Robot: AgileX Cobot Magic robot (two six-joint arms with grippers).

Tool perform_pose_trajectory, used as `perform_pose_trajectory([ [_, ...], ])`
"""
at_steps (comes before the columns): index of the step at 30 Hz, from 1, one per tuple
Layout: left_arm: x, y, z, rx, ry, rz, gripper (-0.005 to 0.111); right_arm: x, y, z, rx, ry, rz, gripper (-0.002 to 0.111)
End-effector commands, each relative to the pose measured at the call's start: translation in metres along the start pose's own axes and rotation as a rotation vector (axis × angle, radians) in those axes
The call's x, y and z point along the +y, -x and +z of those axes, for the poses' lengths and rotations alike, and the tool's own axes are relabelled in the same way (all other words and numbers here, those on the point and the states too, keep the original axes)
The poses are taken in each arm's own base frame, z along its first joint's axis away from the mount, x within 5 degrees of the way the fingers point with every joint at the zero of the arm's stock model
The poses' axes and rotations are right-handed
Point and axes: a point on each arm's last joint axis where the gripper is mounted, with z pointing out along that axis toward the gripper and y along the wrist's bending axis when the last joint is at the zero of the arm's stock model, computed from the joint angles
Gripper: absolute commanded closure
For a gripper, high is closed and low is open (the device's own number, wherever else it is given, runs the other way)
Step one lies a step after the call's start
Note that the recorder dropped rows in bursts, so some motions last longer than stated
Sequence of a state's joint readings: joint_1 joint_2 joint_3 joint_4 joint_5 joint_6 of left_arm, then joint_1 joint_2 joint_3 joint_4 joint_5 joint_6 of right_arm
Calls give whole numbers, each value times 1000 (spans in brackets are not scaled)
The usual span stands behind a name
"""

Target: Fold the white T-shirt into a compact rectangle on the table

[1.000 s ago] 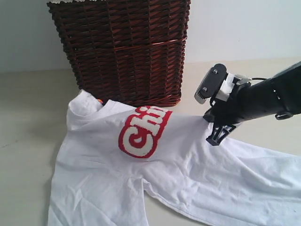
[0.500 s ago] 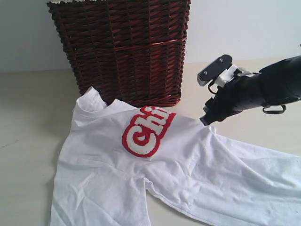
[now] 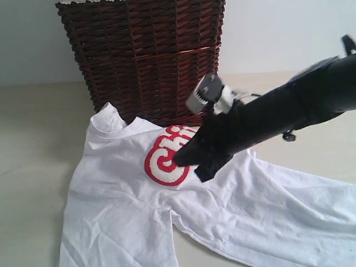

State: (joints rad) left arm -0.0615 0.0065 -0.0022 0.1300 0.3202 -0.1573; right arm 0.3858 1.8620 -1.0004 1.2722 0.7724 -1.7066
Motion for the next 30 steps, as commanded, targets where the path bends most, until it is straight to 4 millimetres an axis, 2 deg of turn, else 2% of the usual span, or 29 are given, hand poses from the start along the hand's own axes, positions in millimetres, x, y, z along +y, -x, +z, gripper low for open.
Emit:
perform_pose_trajectory([
  [1, 0, 1, 0, -15, 2, 3, 107, 7, 0, 37, 182, -4, 185, 108],
  [4, 0, 1, 0, -15, 2, 3, 107, -1, 11, 51, 228, -124, 184, 108],
  [7, 0, 1, 0, -15, 2, 3, 107, -17, 19, 59, 231, -264, 171, 108],
  [10, 0, 1, 0, -15, 2, 3, 107, -22, 22, 67, 273, -278, 197, 108],
  [14, 0, 1, 0, -15, 2, 3, 107, -24, 11, 78, 383, -242, 224, 108],
  [20, 0, 1, 0, -15, 2, 3, 107, -1, -12, 96, 599, -70, 230, 108],
  [26, 0, 1, 0, -15, 2, 3, 107, 35, -19, 96, 781, 200, 83, 108],
  [28, 0, 1, 0, -15, 2, 3, 107, 41, -20, 96, 807, 259, 44, 108],
  [30, 0, 1, 0, -15, 2, 3, 107, 41, -18, 97, 788, 245, 37, 108],
])
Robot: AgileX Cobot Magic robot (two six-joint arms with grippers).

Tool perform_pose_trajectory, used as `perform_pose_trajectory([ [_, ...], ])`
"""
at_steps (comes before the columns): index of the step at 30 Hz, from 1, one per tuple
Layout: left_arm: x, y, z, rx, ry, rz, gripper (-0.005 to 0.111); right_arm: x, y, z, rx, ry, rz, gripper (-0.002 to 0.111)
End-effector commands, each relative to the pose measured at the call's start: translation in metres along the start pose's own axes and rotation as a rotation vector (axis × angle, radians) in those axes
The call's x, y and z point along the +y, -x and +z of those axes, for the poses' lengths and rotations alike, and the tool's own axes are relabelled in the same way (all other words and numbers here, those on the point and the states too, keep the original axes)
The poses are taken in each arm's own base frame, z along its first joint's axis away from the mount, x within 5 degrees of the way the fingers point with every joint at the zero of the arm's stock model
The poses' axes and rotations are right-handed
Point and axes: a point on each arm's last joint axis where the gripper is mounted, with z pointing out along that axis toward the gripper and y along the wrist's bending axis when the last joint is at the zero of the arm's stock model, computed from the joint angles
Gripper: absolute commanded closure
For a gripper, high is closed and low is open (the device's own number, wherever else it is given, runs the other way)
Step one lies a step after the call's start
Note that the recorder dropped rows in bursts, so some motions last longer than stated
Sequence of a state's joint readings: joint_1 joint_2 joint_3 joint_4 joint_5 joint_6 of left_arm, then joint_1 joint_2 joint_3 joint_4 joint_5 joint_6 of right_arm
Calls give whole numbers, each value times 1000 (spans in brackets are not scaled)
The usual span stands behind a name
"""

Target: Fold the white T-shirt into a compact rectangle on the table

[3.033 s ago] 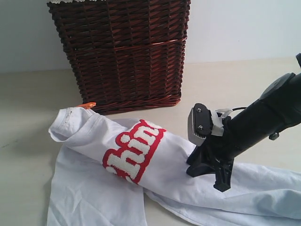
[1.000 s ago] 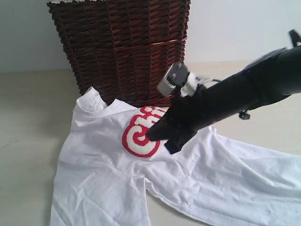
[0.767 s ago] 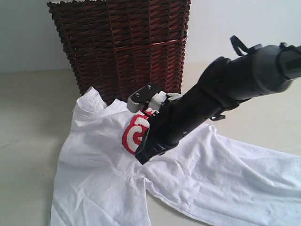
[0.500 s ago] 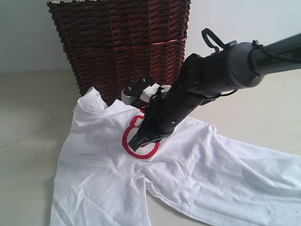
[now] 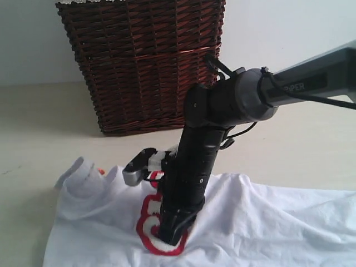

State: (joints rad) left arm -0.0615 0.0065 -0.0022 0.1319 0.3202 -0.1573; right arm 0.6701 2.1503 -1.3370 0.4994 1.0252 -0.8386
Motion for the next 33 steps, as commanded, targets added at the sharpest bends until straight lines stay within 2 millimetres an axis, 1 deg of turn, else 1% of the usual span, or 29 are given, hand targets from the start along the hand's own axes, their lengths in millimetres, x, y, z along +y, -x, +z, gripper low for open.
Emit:
perform_pose_trajectory([
  [1, 0, 1, 0, -15, 1, 1, 107, 6, -4, 8, 55, 46, -66, 108],
  [2, 0, 1, 0, -15, 1, 1, 107, 7, -2, 5, 27, 31, -61, 108],
  [5, 0, 1, 0, -15, 1, 1, 107, 13, 7, -13, -80, -17, -54, 108],
  [8, 0, 1, 0, -15, 1, 1, 107, 26, 10, -46, -158, -91, -112, 107],
  [9, 0, 1, 0, -15, 1, 1, 107, 31, 8, -58, -160, -131, -152, 103],
  [10, 0, 1, 0, -15, 1, 1, 107, 36, 3, -80, -150, -219, -223, 95],
  [11, 0, 1, 0, -15, 1, 1, 107, 38, -2, -93, -124, -293, -272, 89],
  [12, 0, 1, 0, -15, 1, 1, 107, 33, -13, -112, -99, -375, -280, 80],
  [13, 0, 1, 0, -15, 1, 1, 107, 24, -23, -126, -99, -423, -251, 75],
  [14, 0, 1, 0, -15, 1, 1, 107, 6, -44, -146, -107, -458, -164, 70],
  [15, 0, 1, 0, -15, 1, 1, 107, -7, -58, -156, -111, -465, -107, 68],
  [16, 0, 1, 0, -15, 1, 1, 107, -31, -89, -170, -101, -453, 1, 67],
  [17, 0, 1, 0, -15, 1, 1, 107, -43, -109, -177, -79, -432, 37, 66],
  [18, 0, 1, 0, -15, 1, 1, 107, -60, -149, -188, -45, -383, 84, 67],
  [19, 0, 1, 0, -15, 1, 1, 107, -65, -167, -192, -24, -349, 75, 67],
  [20, 0, 1, 0, -15, 1, 1, 107, -75, -194, -196, -21, -347, 53, 67],
  [22, 0, 1, 0, -15, 1, 1, 107, -85, -228, -192, 6, -324, 24, 67],
  [24, 0, 1, 0, -15, 1, 1, 107, -96, -248, -183, 31, -331, 43, 67],
  [26, 0, 1, 0, -15, 1, 1, 107, -104, -258, -175, 52, -319, 61, 67],
  [27, 0, 1, 0, -15, 1, 1, 107, -108, -263, -166, 77, -291, 66, 67],
  [30, 0, 1, 0, -15, 1, 1, 107, -120, -270, -149, 149, -236, 52, 67],
  [33, 0, 1, 0, -15, 1, 1, 107, -124, -274, -144, 190, -229, 40, 67],
])
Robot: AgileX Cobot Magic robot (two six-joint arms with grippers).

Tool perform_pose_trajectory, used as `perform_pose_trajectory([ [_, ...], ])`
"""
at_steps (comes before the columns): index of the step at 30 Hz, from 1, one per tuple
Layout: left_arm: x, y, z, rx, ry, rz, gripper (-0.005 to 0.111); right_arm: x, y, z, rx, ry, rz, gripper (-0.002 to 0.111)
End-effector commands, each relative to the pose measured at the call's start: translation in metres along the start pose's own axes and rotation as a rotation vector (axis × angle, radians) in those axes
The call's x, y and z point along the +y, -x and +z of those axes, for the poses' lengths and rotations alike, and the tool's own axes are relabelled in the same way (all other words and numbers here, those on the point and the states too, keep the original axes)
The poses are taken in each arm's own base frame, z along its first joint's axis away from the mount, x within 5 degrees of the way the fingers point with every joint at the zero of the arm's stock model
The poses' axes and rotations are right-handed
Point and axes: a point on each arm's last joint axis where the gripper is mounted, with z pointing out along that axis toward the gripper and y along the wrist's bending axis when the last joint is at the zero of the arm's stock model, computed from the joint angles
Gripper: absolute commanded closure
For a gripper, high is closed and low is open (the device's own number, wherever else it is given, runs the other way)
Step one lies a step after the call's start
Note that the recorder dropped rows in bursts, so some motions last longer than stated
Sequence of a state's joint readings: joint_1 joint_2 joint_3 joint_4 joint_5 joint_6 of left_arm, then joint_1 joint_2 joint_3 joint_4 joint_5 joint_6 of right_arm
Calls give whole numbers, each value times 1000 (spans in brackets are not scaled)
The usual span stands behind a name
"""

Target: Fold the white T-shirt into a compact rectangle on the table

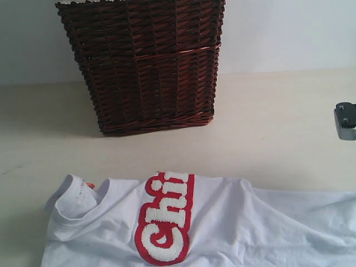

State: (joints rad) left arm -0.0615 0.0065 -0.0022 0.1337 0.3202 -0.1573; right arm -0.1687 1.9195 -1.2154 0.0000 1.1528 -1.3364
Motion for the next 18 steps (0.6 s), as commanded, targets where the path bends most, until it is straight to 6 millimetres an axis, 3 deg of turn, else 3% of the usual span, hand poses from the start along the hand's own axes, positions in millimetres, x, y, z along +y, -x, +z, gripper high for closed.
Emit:
perform_pose_trajectory([
  [1, 0, 1, 0, -15, 1, -1, 107, -5, -6, 7, 55, -17, -33, 67],
  [7, 0, 1, 0, -15, 1, -1, 107, -16, -17, 17, 82, -49, -28, 72],
  [12, 0, 1, 0, -15, 1, -1, 107, -20, -26, 17, 74, -73, -23, 108],
  [18, 0, 1, 0, -15, 1, -1, 107, -24, -27, 17, 67, -110, -7, 108],
])
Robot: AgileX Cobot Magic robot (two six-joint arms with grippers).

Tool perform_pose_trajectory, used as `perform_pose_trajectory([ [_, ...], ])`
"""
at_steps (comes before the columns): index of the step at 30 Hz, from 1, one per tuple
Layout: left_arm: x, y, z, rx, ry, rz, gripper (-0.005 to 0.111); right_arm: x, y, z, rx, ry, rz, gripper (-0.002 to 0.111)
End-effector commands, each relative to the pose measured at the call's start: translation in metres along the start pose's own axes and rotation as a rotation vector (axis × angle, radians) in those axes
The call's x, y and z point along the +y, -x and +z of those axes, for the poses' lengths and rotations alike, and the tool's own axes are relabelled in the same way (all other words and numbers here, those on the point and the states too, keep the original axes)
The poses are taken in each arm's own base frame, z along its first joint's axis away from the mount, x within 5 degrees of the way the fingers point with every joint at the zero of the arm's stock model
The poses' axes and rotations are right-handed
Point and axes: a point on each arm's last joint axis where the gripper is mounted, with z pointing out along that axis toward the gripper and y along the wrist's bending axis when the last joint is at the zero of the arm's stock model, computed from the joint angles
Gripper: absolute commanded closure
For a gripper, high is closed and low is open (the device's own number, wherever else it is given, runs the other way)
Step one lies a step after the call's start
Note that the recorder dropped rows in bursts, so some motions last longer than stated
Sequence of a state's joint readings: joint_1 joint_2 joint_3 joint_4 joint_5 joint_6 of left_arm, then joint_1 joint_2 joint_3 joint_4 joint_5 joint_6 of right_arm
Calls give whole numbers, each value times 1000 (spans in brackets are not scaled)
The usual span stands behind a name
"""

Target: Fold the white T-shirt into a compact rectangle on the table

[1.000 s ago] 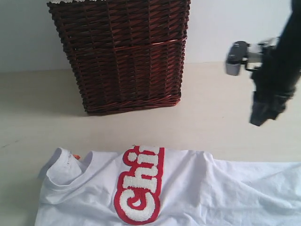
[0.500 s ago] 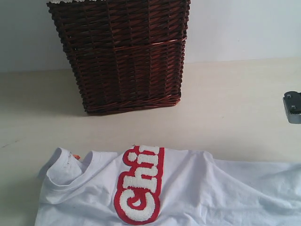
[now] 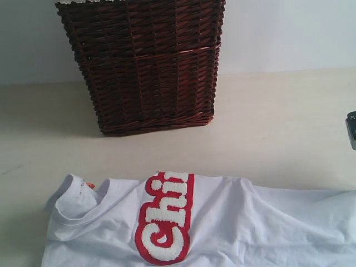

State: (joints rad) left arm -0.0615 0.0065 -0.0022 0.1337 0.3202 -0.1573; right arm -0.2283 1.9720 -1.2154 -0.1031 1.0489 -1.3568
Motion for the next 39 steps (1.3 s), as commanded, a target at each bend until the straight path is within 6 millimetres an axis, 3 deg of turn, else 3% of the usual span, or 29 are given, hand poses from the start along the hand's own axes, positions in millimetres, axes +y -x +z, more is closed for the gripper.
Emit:
perform_pose_trajectory([
  [1, 0, 1, 0, -15, 1, -1, 107, -7, -2, 0, -12, -74, 41, 108],
  [5, 0, 1, 0, -15, 1, -1, 107, -19, 1, -2, -65, -206, 247, 108],
  [10, 0, 1, 0, -15, 1, -1, 107, -24, 4, -3, -115, -253, 289, 106],
  [13, 0, 1, 0, -15, 1, -1, 107, -25, 5, -1, -120, -251, 293, 90],
  [14, 0, 1, 0, -15, 1, -1, 107, -25, 5, 0, -122, -255, 293, 82],
  [15, 0, 1, 0, -15, 1, -1, 107, -27, 6, 0, -137, -264, 312, 65],
  [16, 0, 1, 0, -15, 1, -1, 107, -27, 6, -1, -143, -275, 329, 59],
  [18, 0, 1, 0, -15, 1, -1, 107, -29, 7, -15, -192, -348, 386, 51],
  [20, 0, 1, 0, -15, 1, -1, 107, -25, 10, -50, -328, -457, 460, 52],
  [21, 0, 1, 0, -15, 1, -1, 107, -17, 12, -89, -504, -557, 561, 55],
  [22, 0, 1, 0, -15, 1, -1, 107, -10, 13, -111, -603, -592, 614, 59],
  [23, 0, 1, 0, -15, 1, -1, 107, 10, 14, -150, -798, -624, 705, 78],
  [24, 0, 1, 0, -15, 1, -1, 107, 36, 15, -191, -1037, -627, 795, 104],
  [25, 0, 1, 0, -15, 1, -1, 107, 51, 13, -210, -1167, -624, 845, 107],
  [26, 0, 1, 0, -15, 1, -1, 107, 80, 9, -239, -1385, -614, 923, 107],
  [27, 0, 1, 0, -15, 1, -1, 107, 97, 5, -253, -1495, -617, 959, 107],
  [28, 0, 1, 0, -15, 1, -1, 107, 128, -6, -272, -1659, -647, 1017, 107],
  [30, 0, 1, 0, -15, 1, -1, 107, 175, -25, -281, -1751, -819, 1045, 106],
  [32, 0, 1, 0, -15, 1, -1, 107, 206, -35, -275, -1722, -973, 1011, 101],
  [36, 0, 1, 0, -15, 1, -1, 107, 258, -39, -231, -1528, -1172, 832, 86],
  [39, 0, 1, 0, -15, 1, -1, 107, 288, -35, -190, -1399, -1193, 689, 75],
])
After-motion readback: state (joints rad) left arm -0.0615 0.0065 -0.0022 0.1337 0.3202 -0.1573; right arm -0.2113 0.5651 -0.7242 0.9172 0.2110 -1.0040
